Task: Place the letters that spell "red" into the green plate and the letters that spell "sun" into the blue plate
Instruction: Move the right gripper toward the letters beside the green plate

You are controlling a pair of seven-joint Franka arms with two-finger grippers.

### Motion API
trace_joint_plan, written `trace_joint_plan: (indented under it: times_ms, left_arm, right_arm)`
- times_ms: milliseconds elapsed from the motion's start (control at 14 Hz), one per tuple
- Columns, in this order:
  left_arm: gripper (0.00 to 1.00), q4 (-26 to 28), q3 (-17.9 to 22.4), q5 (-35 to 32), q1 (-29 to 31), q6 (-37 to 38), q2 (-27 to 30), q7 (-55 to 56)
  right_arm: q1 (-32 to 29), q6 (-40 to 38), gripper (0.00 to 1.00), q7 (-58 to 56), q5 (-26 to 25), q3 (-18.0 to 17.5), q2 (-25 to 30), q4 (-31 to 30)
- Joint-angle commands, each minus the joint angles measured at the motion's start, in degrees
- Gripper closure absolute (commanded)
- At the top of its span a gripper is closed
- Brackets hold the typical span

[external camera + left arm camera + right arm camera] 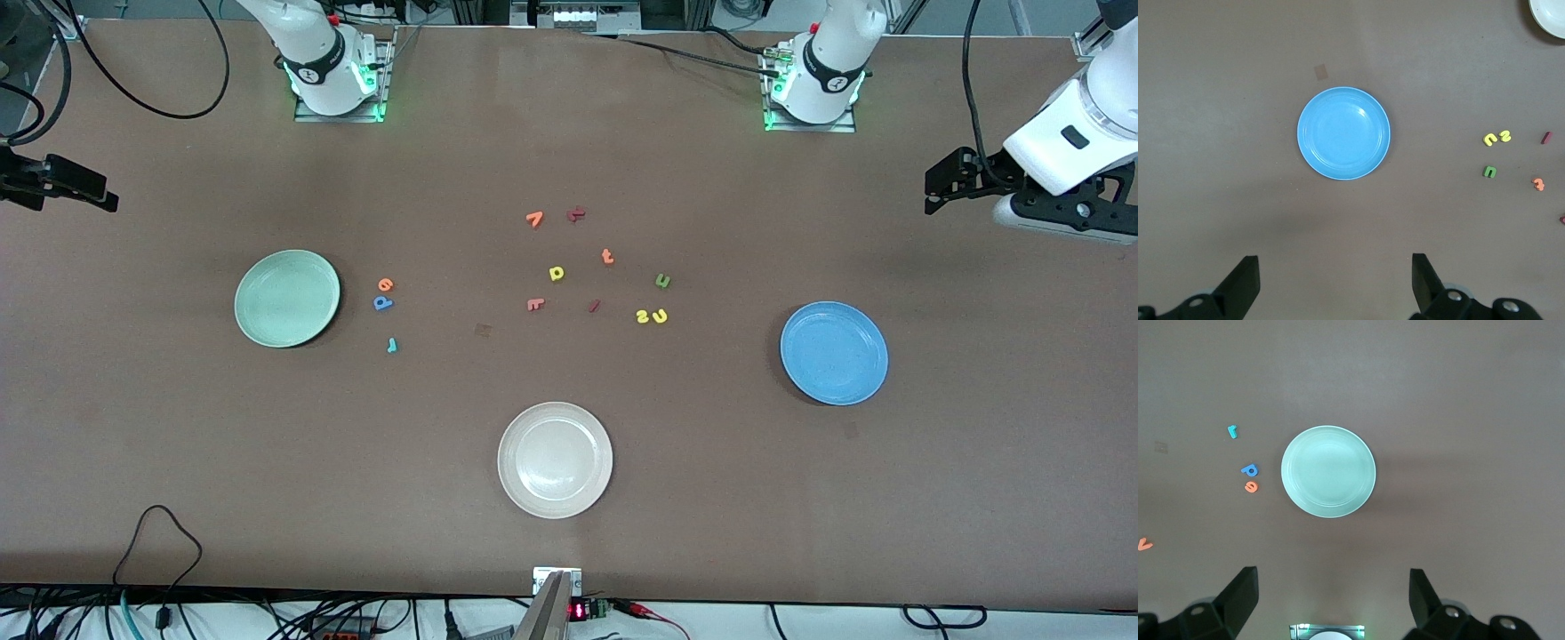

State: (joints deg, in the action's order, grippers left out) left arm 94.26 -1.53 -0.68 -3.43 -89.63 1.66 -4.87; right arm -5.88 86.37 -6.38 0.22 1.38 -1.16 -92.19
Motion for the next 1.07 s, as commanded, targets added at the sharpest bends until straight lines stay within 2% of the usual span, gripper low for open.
trace_joint_plan:
  times_ms: [0, 357, 786, 1000]
  left_arm:
    - [0.00, -1.10, 0.04, -0.81, 0.00, 1.12, 0.01, -1.37]
    - [0.00, -1.10, 0.13, -0.82, 0.00, 1.12, 0.01, -1.37]
    - [0.00, -1.10, 0.13, -0.73, 0.00, 1.21, 0.01, -1.55]
    - [0.00, -1.10, 0.04, -0.81, -0.09, 1.21, 0.01, -0.93]
  right_arm:
    - [0.60, -0.77, 0.00, 0.93, 0.92, 0.56, 0.11, 0.26]
    - [1.21, -0.59, 0.00, 1.10, 0.66, 0.12, 0.11, -0.18]
    - [2.18, 1.34, 0.00, 0.75, 1.18, -1.46, -1.73, -5.44]
    - [2.10, 9.57, 0.00, 1.72, 1.18, -4.54, -1.39, -12.37]
